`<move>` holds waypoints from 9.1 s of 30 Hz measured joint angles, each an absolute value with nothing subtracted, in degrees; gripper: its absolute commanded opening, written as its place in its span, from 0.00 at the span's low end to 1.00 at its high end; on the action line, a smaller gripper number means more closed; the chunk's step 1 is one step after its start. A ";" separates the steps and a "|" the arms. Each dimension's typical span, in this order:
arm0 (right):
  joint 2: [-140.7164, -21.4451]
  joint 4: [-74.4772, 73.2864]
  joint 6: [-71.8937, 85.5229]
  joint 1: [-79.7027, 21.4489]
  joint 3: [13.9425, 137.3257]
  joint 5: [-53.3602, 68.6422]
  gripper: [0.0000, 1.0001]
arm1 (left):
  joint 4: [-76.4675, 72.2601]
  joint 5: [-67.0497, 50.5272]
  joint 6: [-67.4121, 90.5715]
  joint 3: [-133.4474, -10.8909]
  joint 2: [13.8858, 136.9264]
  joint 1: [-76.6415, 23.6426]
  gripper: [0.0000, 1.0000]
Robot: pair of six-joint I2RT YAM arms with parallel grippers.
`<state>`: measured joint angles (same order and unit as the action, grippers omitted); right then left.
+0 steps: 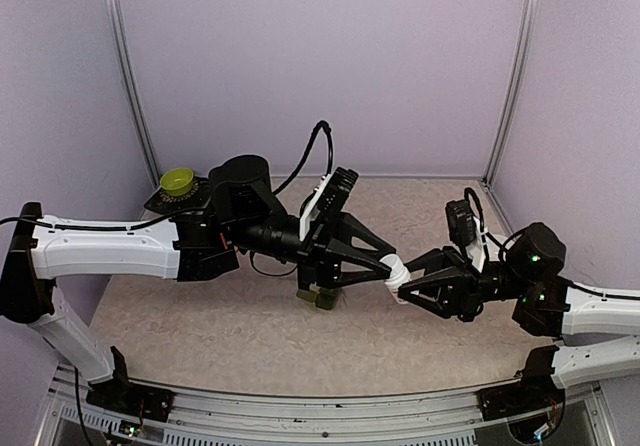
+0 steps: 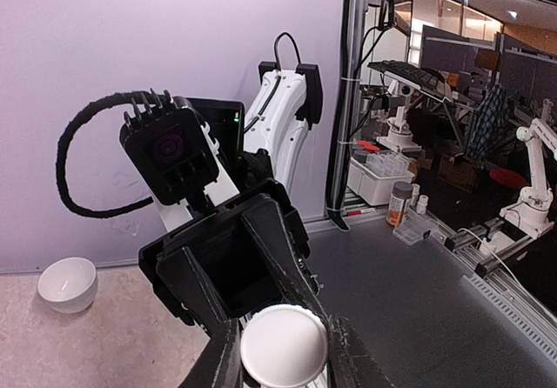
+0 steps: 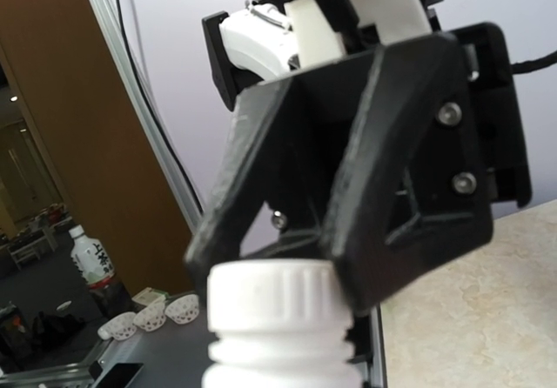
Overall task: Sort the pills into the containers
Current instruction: Unscrew the lid of the pill bottle from the pill bottle, then place the lid of the pill bottle at the center of the board, then hold the pill container at the center of the board.
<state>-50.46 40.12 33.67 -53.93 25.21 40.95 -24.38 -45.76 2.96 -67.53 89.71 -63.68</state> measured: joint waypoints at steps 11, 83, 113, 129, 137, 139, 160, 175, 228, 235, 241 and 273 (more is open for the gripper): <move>-46.78 33.69 28.34 -53.93 25.39 36.07 0.00 | -23.73 -37.69 7.25 -67.53 89.60 -65.14 0.25; -77.82 41.45 -0.93 -53.82 24.64 16.27 0.00 | -8.86 15.90 26.04 -37.50 82.17 -49.89 0.25; -82.28 40.03 -1.45 -52.95 26.04 19.79 0.00 | -13.80 16.95 25.52 -38.72 97.34 -48.66 0.64; -81.93 39.90 0.75 -52.36 24.45 21.50 0.00 | -7.42 16.36 19.53 -55.11 100.01 -48.45 0.72; -78.61 38.65 1.23 -52.36 23.29 21.85 0.00 | -2.50 11.29 15.68 -59.59 106.76 -48.01 0.67; -77.80 38.41 1.34 -52.36 23.03 21.80 0.00 | -1.43 9.76 14.98 -59.64 107.11 -48.01 0.66; -76.16 36.97 2.46 -52.36 21.67 21.67 0.00 | 3.03 2.31 12.32 -61.10 109.32 -48.03 0.58; -76.16 36.95 2.46 -52.36 21.67 21.45 0.00 | 3.97 -2.22 11.99 -62.08 109.60 -48.58 0.55; -90.72 22.41 0.97 -48.21 35.42 18.39 0.00 | 1.72 -4.58 11.29 -65.63 110.69 -48.82 0.53; -91.00 21.85 0.99 -48.18 35.97 18.37 0.00 | 1.96 -3.99 10.15 -65.91 110.69 -49.21 0.52; -91.20 20.58 1.02 -48.18 36.69 18.37 0.00 | 2.15 -3.14 9.96 -66.63 111.44 -49.23 0.50; -95.57 12.95 0.84 -47.81 42.54 16.45 0.00 | 2.22 -3.44 10.11 -67.55 113.38 -49.15 0.45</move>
